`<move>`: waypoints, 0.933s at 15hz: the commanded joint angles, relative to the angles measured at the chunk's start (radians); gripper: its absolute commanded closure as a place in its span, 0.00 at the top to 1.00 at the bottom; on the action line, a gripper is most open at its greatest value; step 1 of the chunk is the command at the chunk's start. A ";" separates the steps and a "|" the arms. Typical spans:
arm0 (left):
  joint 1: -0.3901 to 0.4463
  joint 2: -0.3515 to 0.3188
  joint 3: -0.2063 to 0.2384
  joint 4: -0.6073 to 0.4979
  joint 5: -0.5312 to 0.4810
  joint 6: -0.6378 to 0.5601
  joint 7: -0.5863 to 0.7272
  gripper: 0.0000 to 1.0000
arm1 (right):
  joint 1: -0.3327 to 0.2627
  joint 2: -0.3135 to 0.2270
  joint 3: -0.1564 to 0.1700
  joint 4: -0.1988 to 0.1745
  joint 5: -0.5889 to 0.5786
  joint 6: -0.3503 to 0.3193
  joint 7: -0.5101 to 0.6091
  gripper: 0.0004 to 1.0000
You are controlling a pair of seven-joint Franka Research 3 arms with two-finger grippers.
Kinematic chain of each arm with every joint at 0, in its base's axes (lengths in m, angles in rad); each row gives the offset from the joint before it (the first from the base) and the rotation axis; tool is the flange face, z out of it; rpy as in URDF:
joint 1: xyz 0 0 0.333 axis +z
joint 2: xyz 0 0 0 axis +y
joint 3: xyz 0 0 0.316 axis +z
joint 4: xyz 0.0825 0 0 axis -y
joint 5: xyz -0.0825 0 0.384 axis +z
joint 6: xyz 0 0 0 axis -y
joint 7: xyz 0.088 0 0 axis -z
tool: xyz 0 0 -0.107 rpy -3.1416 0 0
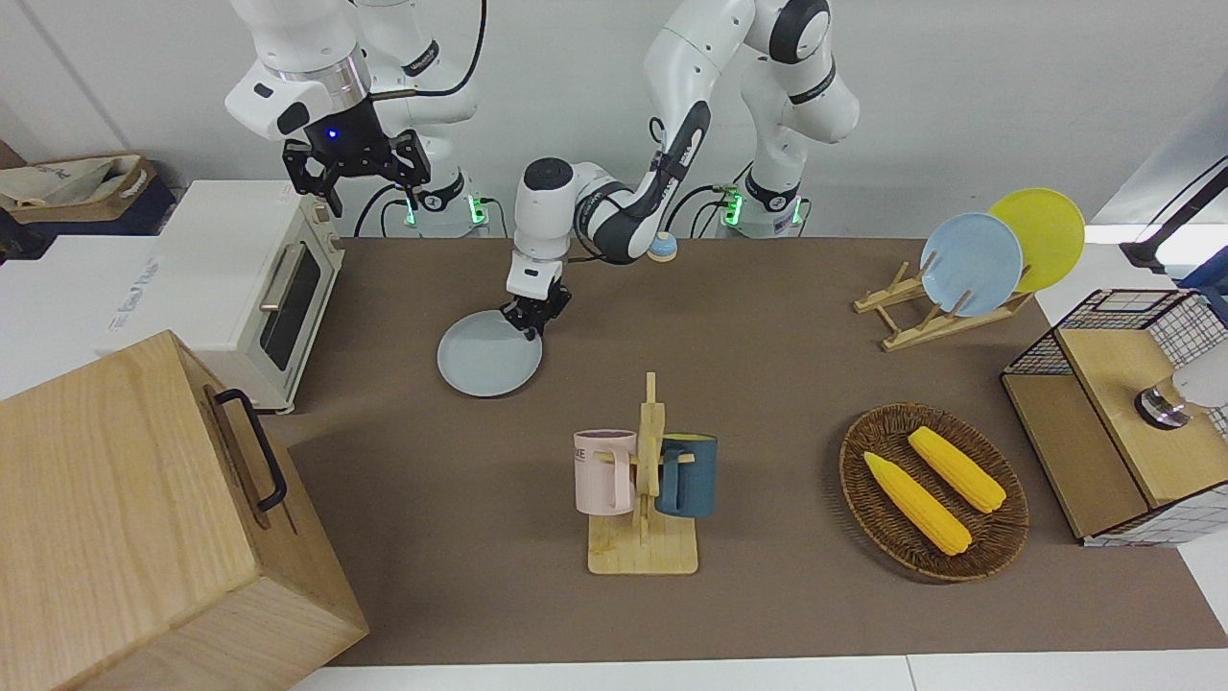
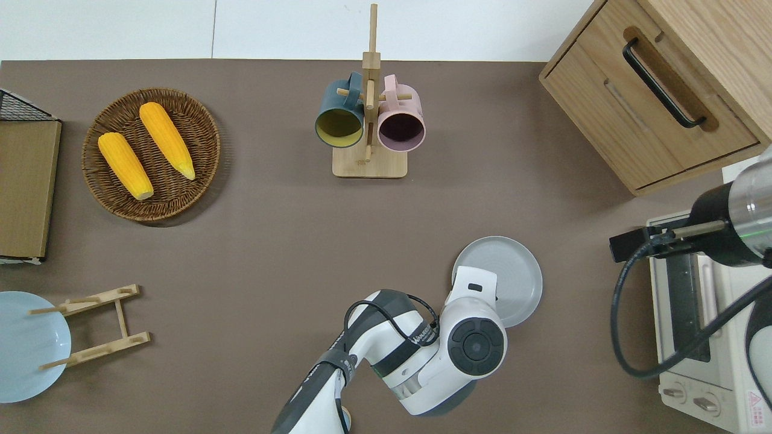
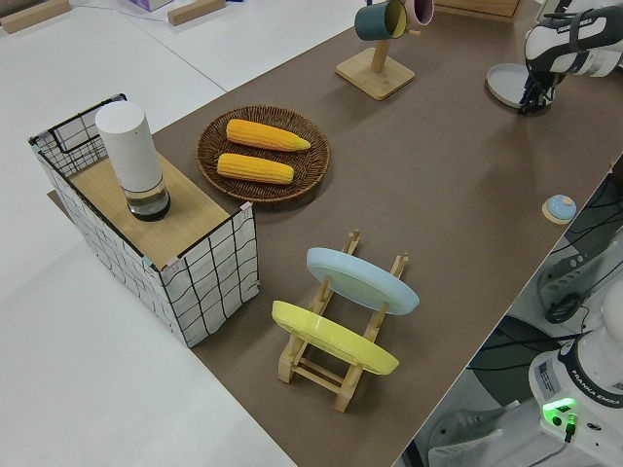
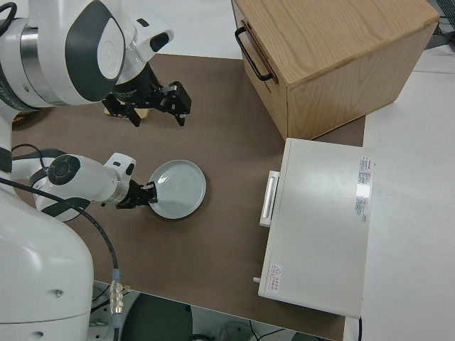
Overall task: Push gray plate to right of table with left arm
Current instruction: 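Push the gray plate with the left gripper toward the toaster oven, then lift the left gripper off the plate and withdraw it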
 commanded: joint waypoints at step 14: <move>0.131 -0.159 0.028 0.046 0.016 -0.304 0.195 1.00 | -0.020 -0.003 0.013 0.008 0.010 -0.015 0.001 0.98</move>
